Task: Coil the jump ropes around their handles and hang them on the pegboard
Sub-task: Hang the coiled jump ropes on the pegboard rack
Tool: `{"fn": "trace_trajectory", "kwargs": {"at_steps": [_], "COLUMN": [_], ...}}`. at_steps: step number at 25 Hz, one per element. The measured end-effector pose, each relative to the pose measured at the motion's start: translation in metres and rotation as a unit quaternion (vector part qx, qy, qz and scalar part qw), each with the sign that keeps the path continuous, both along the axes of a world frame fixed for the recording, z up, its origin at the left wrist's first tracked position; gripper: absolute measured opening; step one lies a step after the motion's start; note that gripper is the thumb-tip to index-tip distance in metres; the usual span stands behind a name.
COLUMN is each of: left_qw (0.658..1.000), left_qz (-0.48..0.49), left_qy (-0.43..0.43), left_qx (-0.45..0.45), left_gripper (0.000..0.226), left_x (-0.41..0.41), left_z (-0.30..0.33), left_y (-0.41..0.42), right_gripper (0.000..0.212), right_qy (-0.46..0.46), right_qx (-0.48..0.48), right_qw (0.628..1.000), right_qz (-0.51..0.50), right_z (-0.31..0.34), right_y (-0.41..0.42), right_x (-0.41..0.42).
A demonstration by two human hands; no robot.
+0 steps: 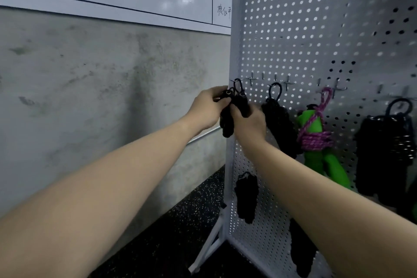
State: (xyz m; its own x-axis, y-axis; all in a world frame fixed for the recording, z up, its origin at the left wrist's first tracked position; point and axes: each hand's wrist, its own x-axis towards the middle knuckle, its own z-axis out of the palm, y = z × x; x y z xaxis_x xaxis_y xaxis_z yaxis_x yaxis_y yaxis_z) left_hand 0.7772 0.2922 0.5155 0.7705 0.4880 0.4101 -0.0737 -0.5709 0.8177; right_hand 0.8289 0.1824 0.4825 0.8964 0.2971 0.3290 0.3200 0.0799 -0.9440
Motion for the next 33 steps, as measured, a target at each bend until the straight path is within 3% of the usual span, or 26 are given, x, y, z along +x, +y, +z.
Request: {"fn": "trace_trajectory", "kwargs": {"at_steps": [4,7,12,16,19,22,26,29,33], "left_qw": [0.997,0.987,0.945,0.913,0.888,0.853,0.806,0.811,0.828], "left_qz": [0.035,0.028,0.041,0.010,-0.022,-0.063,-0.105,-0.090,-0.021], "left_qy": [0.061,0.152,0.314,0.400,0.458,0.518,0.582,0.570,0.520], "left_qx": [-0.015,-0.035,-0.080,-0.082,-0.049,-0.024,-0.026,-0.092,-0.209], "left_gripper": [0.043,0.037,0.033,0.035,0.033,0.034,0.048,0.048,0.040], "left_x": [-0.057,-0.115,-0.209,-0.244,-0.260,-0.273,-0.292,-0.301,-0.305], "left_z": [-0.071,-0.160,-0.299,-0.378,-0.415,-0.443,-0.470,-0.485,-0.491], "left_y": [-0.008,-0.022,-0.067,-0.085,-0.091,-0.099,-0.115,-0.117,-0.117], "right_gripper": [0.033,0.024,0.013,0.025,0.034,0.040,0.033,0.029,0.048], "right_qy": [-0.029,-0.062,0.002,0.034,0.061,0.060,0.019,0.021,0.008], "right_qx": [-0.075,-0.178,-0.369,-0.501,-0.550,-0.552,-0.508,-0.471,-0.533], "right_qw": [0.995,0.975,0.908,0.822,0.787,0.782,0.828,0.849,0.810], "right_qz": [0.053,0.114,0.200,0.267,0.273,0.284,0.238,0.237,0.245], "right_z": [-0.052,-0.134,-0.294,-0.374,-0.426,-0.464,-0.487,-0.484,-0.477], "right_y": [-0.034,-0.072,-0.134,-0.170,-0.186,-0.196,-0.201,-0.201,-0.190], "right_x": [-0.040,-0.082,-0.158,-0.196,-0.216,-0.236,-0.251,-0.262,-0.282]}}
